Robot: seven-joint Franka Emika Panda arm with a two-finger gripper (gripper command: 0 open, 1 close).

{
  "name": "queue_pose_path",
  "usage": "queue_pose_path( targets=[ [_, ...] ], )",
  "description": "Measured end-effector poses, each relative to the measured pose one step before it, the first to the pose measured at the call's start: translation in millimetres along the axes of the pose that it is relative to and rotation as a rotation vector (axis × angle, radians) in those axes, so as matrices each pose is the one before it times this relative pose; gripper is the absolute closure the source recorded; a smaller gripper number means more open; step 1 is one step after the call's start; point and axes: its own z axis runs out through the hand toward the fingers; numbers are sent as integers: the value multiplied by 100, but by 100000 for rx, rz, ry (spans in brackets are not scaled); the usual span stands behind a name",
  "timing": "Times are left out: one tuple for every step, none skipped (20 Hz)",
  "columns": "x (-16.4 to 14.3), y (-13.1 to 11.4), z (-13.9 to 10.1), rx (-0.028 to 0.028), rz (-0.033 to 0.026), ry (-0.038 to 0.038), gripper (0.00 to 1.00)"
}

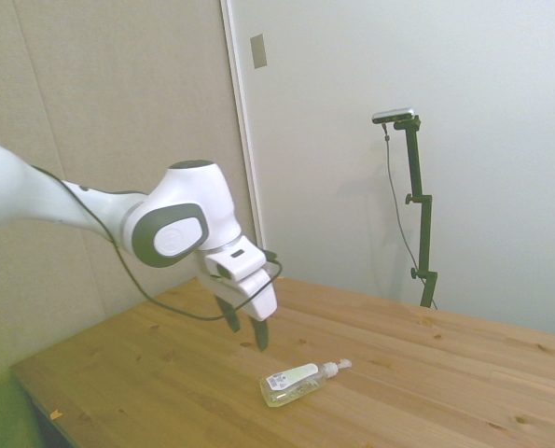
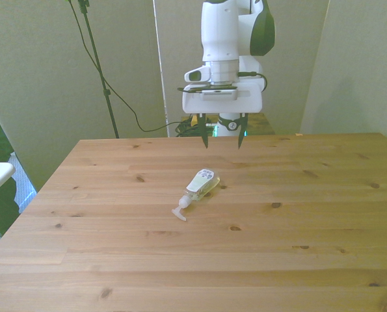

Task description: Stand the sanitizer

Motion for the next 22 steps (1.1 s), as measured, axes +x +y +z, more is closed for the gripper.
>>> queue_pose_path(
  targets=[
    [1579,-603,416,40,2267,549,0],
    [1515,-622,619,-197,2645,618,0],
    [1382,-626,740,-326,2388,956,0],
    [1175,-647,928,-857,2151,819,0],
    [1067,-572,893,-1095,2359,754,0],
    [1019,-483,850,-1002,2405,757,0],
    [951,-437,761,-712,1937,540,0],
    [879,-285,711,-762,1736,560,0],
    [732,-166,723,-789,1368,302,0],
    [547,-112,738,-864,840,129,0],
    [402,-86,657,-779,473,32,0],
    [261,-59,673,-829,342,-125,0],
    [148,-78,586,-692,209,-165,0],
    [126,-93,491,-538,175,-139,0],
    [142,-67,391,-389,181,-79,0],
    [169,-44,326,-316,225,-9,0],
    [213,-2,290,-278,375,-7,0],
    [245,-33,266,-171,444,-25,0],
    [214,-34,296,-185,460,-115,0],
    [170,-53,361,-332,287,-102,0],
    [108,-88,340,-301,113,-78,100],
    [63,-109,313,-207,93,-164,100]
  ],
)
